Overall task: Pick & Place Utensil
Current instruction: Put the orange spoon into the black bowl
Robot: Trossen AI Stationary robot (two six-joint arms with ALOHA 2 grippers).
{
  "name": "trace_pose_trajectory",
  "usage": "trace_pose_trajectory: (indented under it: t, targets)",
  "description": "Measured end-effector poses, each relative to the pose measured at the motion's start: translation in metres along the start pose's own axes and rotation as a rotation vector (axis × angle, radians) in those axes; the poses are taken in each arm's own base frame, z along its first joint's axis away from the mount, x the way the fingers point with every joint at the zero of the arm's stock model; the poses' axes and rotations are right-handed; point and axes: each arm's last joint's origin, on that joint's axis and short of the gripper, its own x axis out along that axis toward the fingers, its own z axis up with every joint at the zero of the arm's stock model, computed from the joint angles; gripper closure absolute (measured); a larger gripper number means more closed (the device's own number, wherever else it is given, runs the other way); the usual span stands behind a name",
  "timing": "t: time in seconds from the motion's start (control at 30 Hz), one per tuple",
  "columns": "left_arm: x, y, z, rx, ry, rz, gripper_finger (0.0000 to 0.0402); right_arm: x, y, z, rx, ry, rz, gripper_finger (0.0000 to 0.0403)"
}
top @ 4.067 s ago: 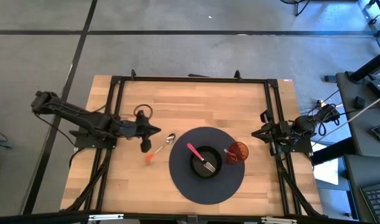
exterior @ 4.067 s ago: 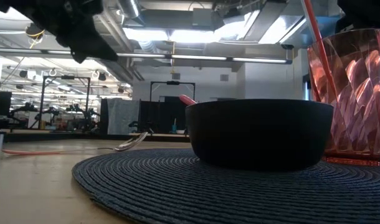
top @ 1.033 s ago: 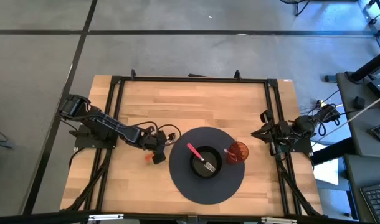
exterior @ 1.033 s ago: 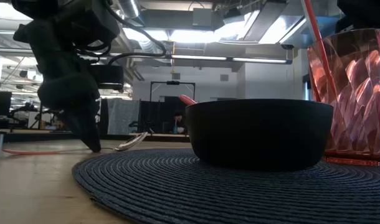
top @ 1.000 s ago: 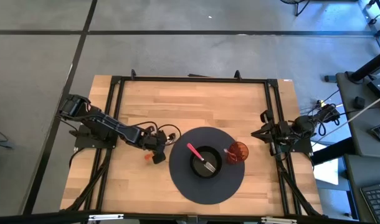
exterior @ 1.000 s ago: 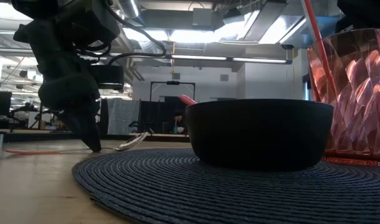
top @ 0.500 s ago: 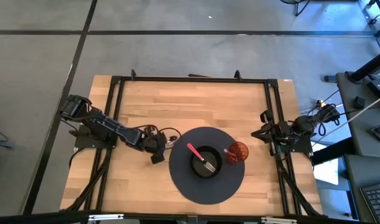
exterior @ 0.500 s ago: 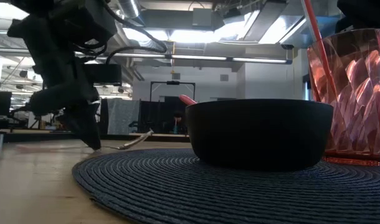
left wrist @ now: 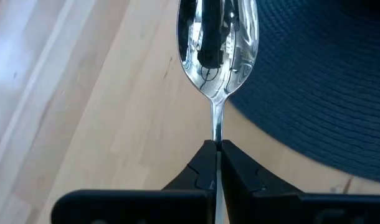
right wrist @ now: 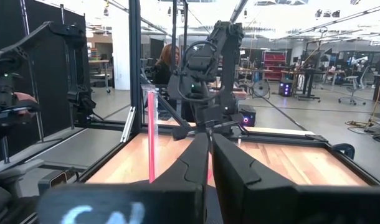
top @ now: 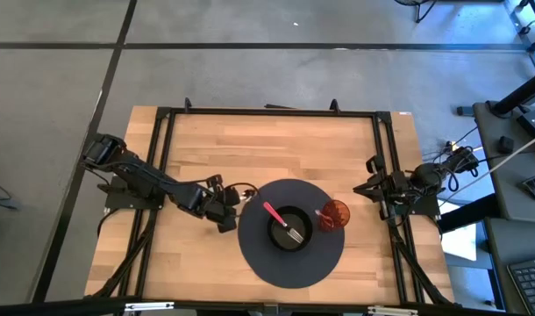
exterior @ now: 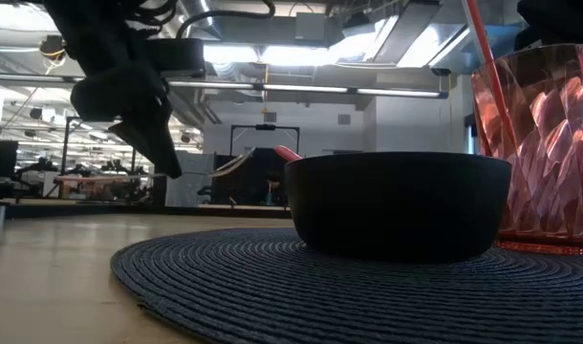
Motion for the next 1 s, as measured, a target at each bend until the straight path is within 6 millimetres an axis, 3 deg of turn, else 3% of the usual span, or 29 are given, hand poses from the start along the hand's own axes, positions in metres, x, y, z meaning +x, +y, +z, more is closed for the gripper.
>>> trace_pose_trajectory:
  t: [0.3, 0.73, 1.0]
  targets:
    - [-0.004, -0.005, 0.000, -0.002, -0.008, -0.024, 0.0398, 0.000, 0.000, 0.000, 0.000, 0.000, 0.000, 0.0379]
    - [-0.051, -0.023, 0.046, 0.030, -0.131, -0.107, 0.0398, 0.000, 0.000, 0.000, 0.000, 0.000, 0.000, 0.0379]
    - [-0.054, -0.022, 0.047, 0.052, -0.133, -0.090, 0.0398, 0.000, 0.000, 0.000, -0.001, 0.002, 0.000, 0.0379]
